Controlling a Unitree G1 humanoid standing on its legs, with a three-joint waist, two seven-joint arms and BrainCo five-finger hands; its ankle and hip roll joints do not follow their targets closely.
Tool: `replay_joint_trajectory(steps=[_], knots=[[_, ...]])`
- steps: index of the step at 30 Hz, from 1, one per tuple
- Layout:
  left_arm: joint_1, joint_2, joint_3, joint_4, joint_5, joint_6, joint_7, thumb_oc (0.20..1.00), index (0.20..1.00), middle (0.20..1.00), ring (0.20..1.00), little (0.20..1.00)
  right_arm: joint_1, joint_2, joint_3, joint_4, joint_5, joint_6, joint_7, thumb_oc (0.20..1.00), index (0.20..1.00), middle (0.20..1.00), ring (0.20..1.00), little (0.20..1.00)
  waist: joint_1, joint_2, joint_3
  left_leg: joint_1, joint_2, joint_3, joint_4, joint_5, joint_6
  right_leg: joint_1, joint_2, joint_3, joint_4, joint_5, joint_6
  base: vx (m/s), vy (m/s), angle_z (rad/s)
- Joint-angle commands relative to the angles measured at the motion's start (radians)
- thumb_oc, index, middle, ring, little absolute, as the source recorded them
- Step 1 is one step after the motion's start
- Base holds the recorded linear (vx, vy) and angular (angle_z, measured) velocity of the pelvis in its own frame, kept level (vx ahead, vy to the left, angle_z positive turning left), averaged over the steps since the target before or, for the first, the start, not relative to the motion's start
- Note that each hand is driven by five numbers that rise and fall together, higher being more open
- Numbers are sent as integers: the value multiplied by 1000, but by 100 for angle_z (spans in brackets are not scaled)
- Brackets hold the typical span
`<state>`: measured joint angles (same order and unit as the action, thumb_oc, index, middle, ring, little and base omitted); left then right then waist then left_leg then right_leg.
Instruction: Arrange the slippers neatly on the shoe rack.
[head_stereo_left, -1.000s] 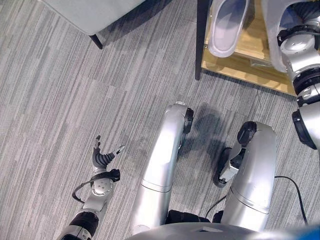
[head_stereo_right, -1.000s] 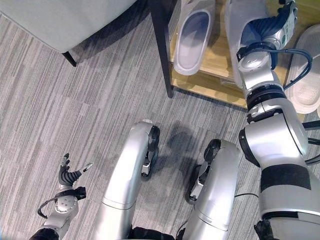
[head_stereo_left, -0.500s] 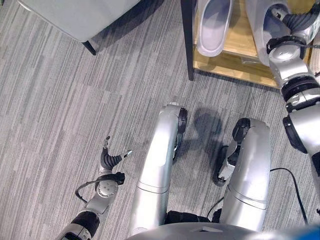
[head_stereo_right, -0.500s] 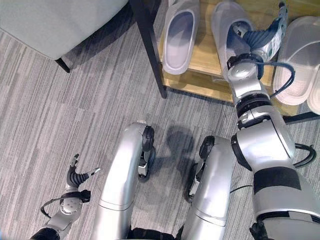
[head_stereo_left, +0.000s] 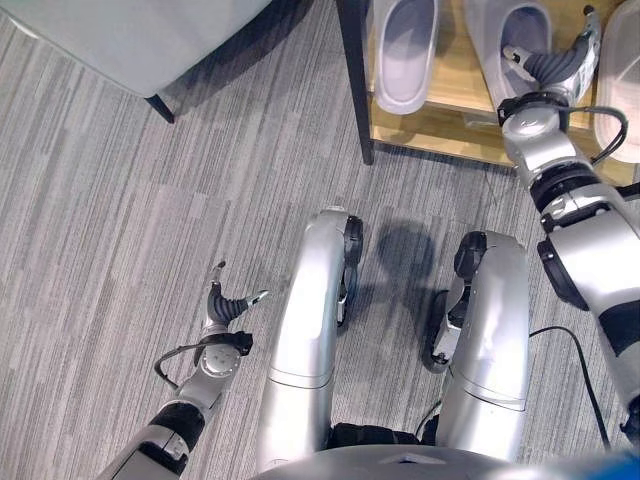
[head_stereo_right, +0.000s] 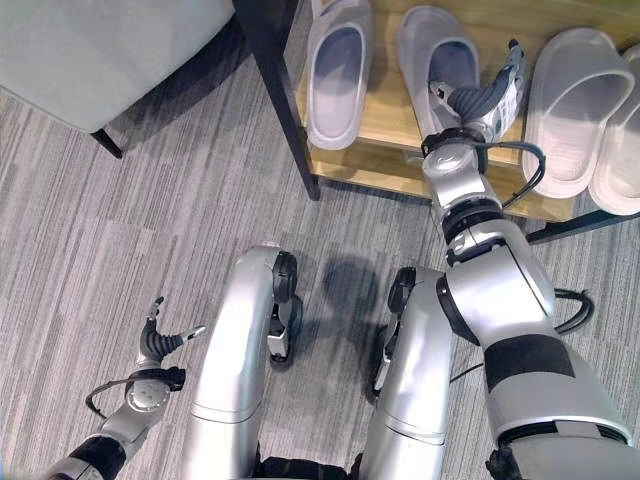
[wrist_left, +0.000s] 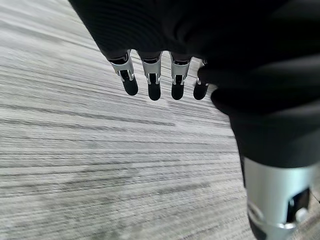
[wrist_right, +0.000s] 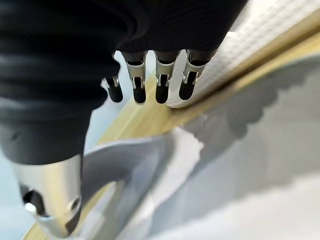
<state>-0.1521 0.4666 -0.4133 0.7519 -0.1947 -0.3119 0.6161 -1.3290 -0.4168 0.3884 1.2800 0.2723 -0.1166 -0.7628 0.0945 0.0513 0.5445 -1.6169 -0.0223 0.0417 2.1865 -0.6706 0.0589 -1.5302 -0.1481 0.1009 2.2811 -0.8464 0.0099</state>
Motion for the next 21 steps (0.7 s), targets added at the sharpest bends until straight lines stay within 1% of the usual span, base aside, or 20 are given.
replay_joint_trajectory(steps=[1, 3, 6, 10, 16, 21], knots=[[54, -7, -39, -34, 27, -2, 16, 1000, 1000, 1000, 1000, 1000, -18, -9, 23, -71, 46, -75, -41, 1000, 1000, 1000, 1000, 1000, 49, 3, -25, 47, -9, -31, 107, -135, 4, -19, 15, 78, 18, 210, -68, -17, -20, -13], [56, -15, -37, -19, 30, 7, 10, 1000, 1000, 1000, 1000, 1000, 39, 22, -24, -163, 70, -102, -58, 1000, 1000, 1000, 1000, 1000, 40, 2, -25, 47, -11, -30, 113, -136, 7, -20, 23, 84, 26, 210, -67, -6, -12, -5], [59, -20, -32, -4, 39, 12, 5, 1000, 1000, 1000, 1000, 1000, 90, 29, -70, -252, 83, -121, -67, 1000, 1000, 1000, 1000, 1000, 29, -1, -25, 47, -9, -27, 125, -133, 7, -24, 30, 86, 39, 211, -63, 14, -14, -6], [49, -26, -22, 10, 47, 14, 16, 1000, 1000, 1000, 1000, 1000, 150, 37, -95, -321, 75, -141, -60, 1000, 1000, 1000, 1000, 1000, 22, -4, -25, 47, -8, -28, 143, -128, 10, -30, 32, 91, 54, 214, -62, 21, -14, -6], [42, -24, -4, 12, 67, 21, 22, 1000, 1000, 1000, 1000, 1000, 225, 58, -84, -430, 8, -141, -44, 1000, 1000, 1000, 1000, 1000, 13, -12, -25, 47, -7, -31, 153, -124, 10, -27, 37, 92, 63, 216, -61, 1, -5, -2], [36, -34, 27, 17, 59, 22, 29, 1000, 1000, 1000, 1000, 1000, 315, 94, -78, -574, -37, -148, -19, 1000, 1000, 1000, 1000, 1000, 4, -22, -25, 47, -7, -39, 166, -118, 8, -29, 42, 85, 71, 215, -62, -10, -22, -3]])
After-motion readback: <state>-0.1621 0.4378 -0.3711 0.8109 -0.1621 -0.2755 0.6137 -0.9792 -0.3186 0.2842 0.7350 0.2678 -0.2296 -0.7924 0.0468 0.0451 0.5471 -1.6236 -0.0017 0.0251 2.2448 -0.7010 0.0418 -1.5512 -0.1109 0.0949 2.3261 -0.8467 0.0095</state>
